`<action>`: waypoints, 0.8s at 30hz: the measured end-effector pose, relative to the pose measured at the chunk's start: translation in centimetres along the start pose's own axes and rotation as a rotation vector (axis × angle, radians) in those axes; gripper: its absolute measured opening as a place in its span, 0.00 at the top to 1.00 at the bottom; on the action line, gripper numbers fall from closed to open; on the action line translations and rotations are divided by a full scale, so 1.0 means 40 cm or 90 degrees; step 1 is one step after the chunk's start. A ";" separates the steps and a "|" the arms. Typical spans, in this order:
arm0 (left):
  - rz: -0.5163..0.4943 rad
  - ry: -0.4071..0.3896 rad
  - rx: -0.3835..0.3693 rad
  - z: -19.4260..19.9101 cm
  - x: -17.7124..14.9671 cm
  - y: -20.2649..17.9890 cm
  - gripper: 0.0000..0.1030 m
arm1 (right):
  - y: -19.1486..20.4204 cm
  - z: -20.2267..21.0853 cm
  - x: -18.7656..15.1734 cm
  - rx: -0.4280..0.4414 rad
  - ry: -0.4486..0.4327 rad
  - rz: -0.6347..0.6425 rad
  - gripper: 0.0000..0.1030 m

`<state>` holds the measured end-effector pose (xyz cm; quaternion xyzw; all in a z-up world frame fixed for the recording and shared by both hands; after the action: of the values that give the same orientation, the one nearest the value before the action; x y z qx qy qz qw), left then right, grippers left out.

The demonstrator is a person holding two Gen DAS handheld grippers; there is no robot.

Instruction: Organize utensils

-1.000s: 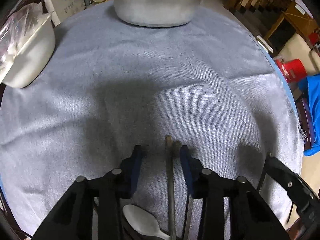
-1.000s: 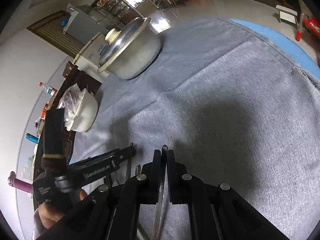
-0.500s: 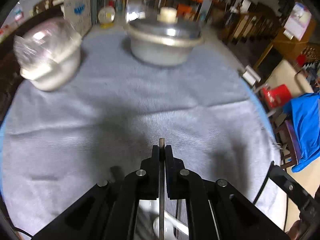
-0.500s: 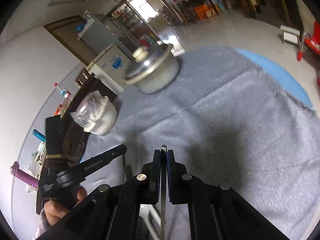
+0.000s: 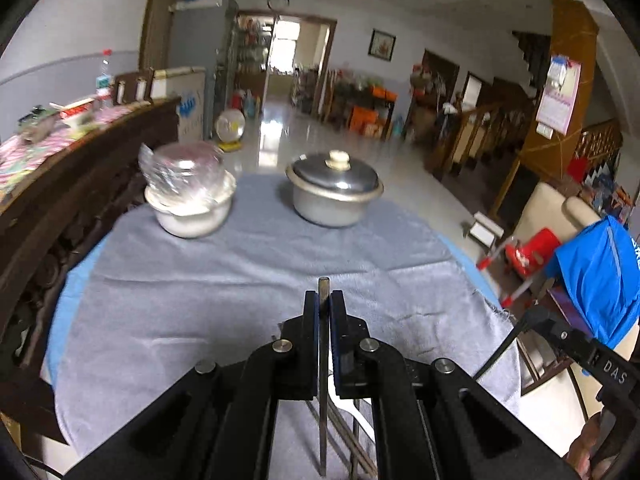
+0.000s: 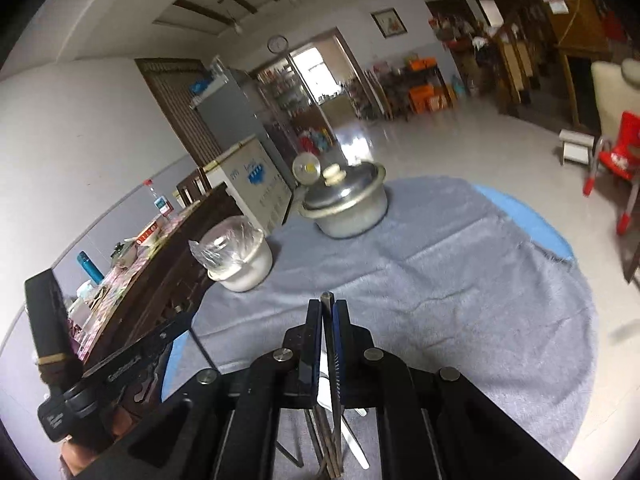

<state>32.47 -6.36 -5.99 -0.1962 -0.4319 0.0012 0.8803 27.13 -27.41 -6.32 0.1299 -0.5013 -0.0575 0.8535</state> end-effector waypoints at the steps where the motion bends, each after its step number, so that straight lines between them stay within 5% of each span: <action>1: 0.004 -0.008 -0.001 0.010 -0.003 0.004 0.95 | 0.007 0.011 0.004 -0.002 -0.006 0.004 0.94; 12: 0.016 -0.092 -0.013 0.167 0.006 0.004 0.95 | 0.049 0.088 0.017 -0.012 -0.031 0.028 0.97; 16: 0.008 -0.098 -0.014 0.179 -0.003 0.002 0.95 | -0.061 0.006 -0.031 -0.025 0.074 -0.063 0.92; 18: 0.008 -0.097 -0.017 0.177 -0.004 0.005 0.95 | -0.136 -0.038 -0.067 -0.034 0.135 -0.123 0.62; 20: 0.009 -0.098 -0.014 0.171 -0.004 0.012 0.95 | -0.220 -0.070 -0.097 -0.074 0.167 -0.181 0.46; 22: 0.014 -0.096 -0.016 0.163 -0.007 0.021 0.95 | -0.283 -0.098 -0.118 -0.114 0.189 -0.211 0.47; 24: 0.017 -0.098 -0.016 0.163 -0.011 0.031 0.95 | -0.338 -0.138 -0.135 -0.160 0.217 -0.217 0.59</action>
<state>27.44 -3.05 -3.17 -0.2120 -0.4955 0.0227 0.8420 29.71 -38.24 -17.18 0.1136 -0.3105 -0.2395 0.9129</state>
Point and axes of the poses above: each gripper's, at about its wrist camera, not at the fingertips, and z roughly against the way its jaws point, y to its left, x to its top, the point moved 8 cm from there along -z, roughly the way its jaws point, and after that the axes turned 9 degrees about z, right-handed, at the moved point
